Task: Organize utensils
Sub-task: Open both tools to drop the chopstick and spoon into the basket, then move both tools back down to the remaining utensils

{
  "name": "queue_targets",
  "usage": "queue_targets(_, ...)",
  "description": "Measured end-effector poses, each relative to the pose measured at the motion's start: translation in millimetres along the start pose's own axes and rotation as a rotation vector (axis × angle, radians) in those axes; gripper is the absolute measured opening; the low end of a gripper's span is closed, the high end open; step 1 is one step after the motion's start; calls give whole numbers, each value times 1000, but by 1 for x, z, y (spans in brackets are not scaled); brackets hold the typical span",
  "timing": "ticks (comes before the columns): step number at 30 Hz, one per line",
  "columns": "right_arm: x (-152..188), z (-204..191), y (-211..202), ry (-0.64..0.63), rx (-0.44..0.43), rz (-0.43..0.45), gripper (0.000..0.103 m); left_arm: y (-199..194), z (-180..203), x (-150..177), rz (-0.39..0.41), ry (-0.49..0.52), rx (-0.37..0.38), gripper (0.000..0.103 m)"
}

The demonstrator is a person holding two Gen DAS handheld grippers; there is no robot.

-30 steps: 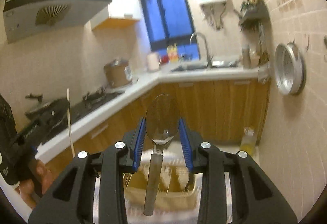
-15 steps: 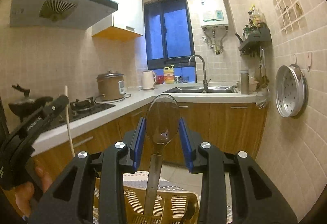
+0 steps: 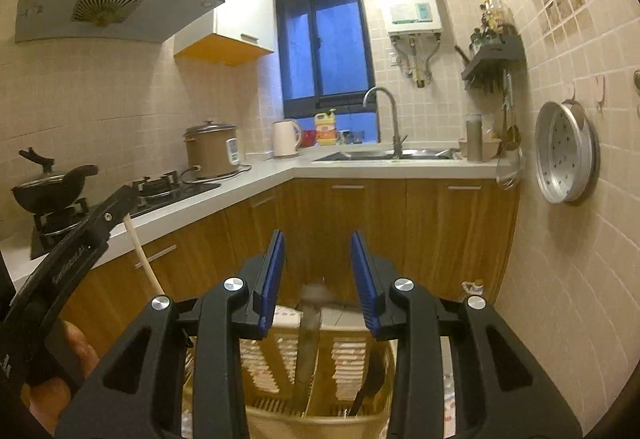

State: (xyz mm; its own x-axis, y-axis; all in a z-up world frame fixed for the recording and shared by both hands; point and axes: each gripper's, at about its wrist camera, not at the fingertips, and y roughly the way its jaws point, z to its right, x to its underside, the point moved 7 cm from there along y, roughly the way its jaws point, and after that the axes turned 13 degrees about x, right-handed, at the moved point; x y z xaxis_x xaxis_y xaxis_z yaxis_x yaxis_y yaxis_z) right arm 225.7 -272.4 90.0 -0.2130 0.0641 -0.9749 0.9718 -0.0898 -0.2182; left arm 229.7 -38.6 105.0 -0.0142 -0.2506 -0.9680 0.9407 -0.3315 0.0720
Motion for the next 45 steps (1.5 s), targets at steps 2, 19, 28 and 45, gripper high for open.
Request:
queue_targets(2, 0, 5, -9, 14, -7, -4, 51, -9, -1, -1, -28, -9, 10, 48)
queue_targets(19, 4, 38, -102, 68, -54, -122, 54, -116, -21, 19, -332, -176, 87, 48)
queue_targets(28, 48, 34, -119, 18, -50, -296, 54, -133, -45, 128, -779, -279, 83, 48)
queue_targets(45, 175, 41, -102, 16, -64, -676, 54, -144, -31, 203, -883, -67, -45, 48)
